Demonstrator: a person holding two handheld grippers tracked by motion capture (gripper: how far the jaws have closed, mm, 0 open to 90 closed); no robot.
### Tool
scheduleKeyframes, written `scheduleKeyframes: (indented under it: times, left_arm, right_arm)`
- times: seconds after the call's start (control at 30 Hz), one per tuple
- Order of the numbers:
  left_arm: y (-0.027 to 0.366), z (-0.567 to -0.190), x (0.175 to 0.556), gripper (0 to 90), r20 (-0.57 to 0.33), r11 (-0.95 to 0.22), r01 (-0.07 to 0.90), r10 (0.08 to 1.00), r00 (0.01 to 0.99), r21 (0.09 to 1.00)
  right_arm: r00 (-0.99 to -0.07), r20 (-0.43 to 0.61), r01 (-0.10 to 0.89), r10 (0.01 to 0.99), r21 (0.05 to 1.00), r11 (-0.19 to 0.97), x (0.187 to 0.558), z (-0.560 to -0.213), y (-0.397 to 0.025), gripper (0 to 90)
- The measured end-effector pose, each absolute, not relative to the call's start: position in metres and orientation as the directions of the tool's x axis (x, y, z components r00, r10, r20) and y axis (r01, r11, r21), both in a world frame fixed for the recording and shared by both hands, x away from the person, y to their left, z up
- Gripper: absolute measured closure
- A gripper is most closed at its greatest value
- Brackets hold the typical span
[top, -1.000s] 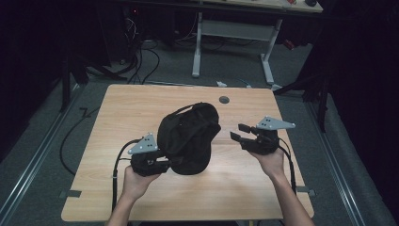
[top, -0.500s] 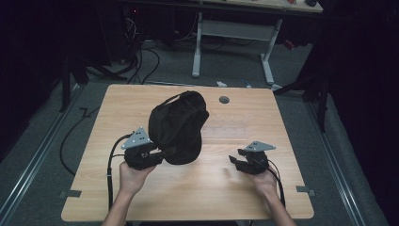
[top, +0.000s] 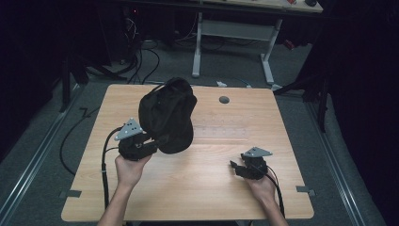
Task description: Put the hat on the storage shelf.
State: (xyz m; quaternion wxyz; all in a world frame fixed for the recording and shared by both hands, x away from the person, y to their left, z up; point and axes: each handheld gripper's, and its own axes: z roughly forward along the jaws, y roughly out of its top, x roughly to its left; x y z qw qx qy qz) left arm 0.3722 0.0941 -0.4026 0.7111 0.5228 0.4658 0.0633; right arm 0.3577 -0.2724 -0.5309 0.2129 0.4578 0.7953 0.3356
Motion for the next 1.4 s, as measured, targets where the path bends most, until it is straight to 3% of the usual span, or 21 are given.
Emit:
scheduleKeyframes:
  times: [0.1,0.53,1.4]
  left_arm:
    - [0.093,-0.399,0.378,68.1,-0.587,0.449,0.379,0.599,0.545,0.809]
    - [0.073,-0.39,0.405,68.2,-0.494,0.394,0.299,0.708,0.504,0.869]
    - [0.052,-0.408,0.438,68.2,-0.491,0.413,0.269,0.775,0.397,0.87]
  right_arm:
    - [-0.473,-0.019,0.601,0.881,0.724,0.339,0.359,-0.531,-0.273,35.5]
    - [-0.476,-0.023,0.6,0.879,0.723,0.343,0.359,-0.531,-0.273,34.9]
    - [-0.475,-0.019,0.602,0.88,0.722,0.341,0.358,-0.531,-0.273,34.9]
